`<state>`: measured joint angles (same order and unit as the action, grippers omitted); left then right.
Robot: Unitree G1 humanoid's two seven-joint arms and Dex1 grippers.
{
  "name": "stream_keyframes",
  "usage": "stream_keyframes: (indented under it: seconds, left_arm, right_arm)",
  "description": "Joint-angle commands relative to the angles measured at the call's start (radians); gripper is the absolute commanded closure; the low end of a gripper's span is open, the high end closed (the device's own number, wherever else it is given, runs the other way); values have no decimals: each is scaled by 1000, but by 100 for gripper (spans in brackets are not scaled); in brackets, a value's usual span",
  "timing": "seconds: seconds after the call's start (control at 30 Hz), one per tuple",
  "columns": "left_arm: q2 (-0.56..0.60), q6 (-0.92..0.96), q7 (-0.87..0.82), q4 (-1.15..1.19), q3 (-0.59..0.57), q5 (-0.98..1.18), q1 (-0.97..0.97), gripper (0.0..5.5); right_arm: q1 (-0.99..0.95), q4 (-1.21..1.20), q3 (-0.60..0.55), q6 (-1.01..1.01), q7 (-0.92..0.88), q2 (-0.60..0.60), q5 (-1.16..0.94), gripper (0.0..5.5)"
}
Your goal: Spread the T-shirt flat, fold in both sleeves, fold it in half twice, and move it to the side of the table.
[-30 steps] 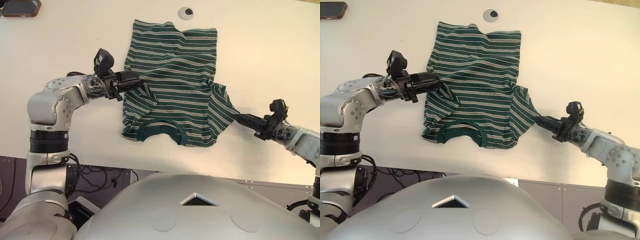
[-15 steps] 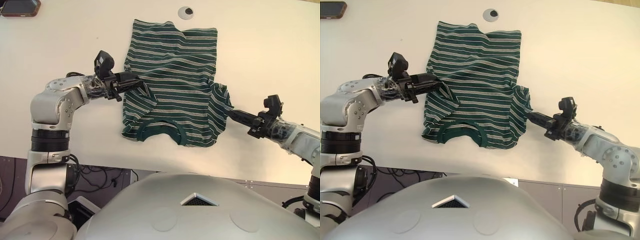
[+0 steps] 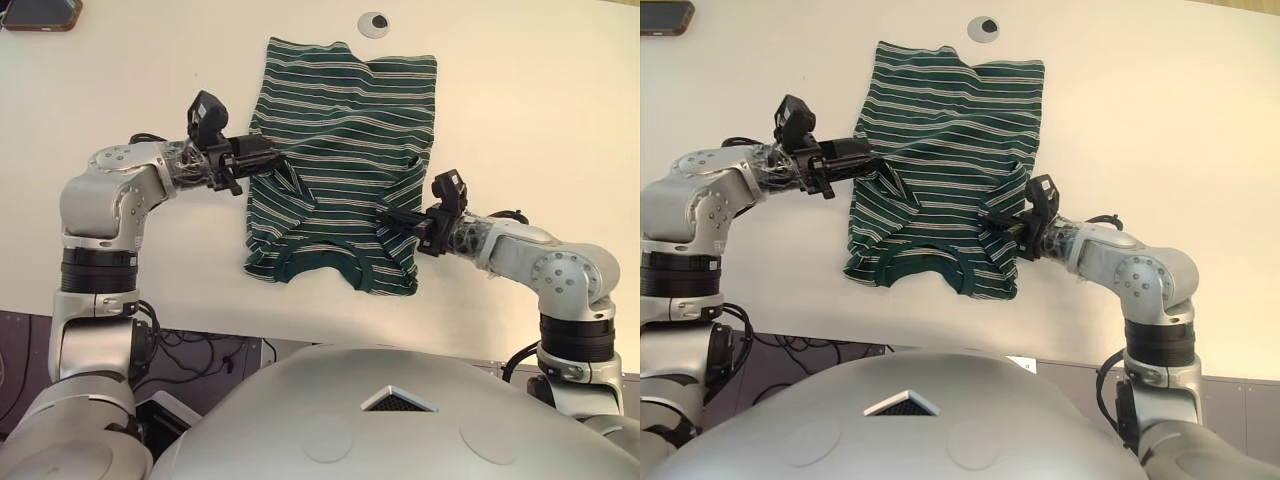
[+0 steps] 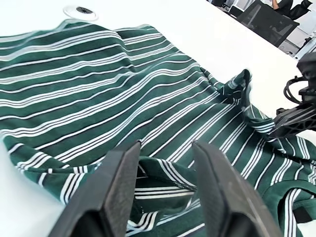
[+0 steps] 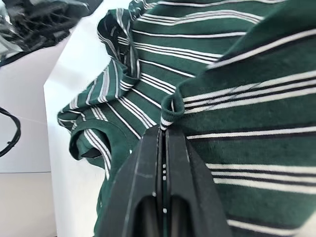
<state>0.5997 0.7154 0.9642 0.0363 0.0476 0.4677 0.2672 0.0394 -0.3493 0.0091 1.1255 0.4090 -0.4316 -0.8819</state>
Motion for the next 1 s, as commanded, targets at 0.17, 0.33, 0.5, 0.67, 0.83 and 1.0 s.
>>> stream_keyframes:
  seconds: [0.17,0.33,0.5,0.67,0.83,1.0]
  left_arm:
    - [96,-153,60,32,-63,-44,-52,361]
    - [218,-460,211,44,-177,-86,-273,361]
    - [256,-1253,336,170,-132,-295,-505,348]
    - [256,-1593,347,222,-32,-402,-600,269]
    - [209,-1702,227,368,30,-524,-493,263]
    - [210,-1727,159,402,119,-554,-416,263]
  right_arm:
    - [-15,-48,-64,13,79,-8,-78,450]
    - [133,-146,-265,-59,293,-173,-148,372]
    - [558,-183,-152,-568,578,-451,350,274]
    - [658,-103,-87,-1027,646,-448,630,261]
    - [610,17,-17,-1334,574,-380,808,261]
    - [528,75,78,-1434,515,-325,880,261]
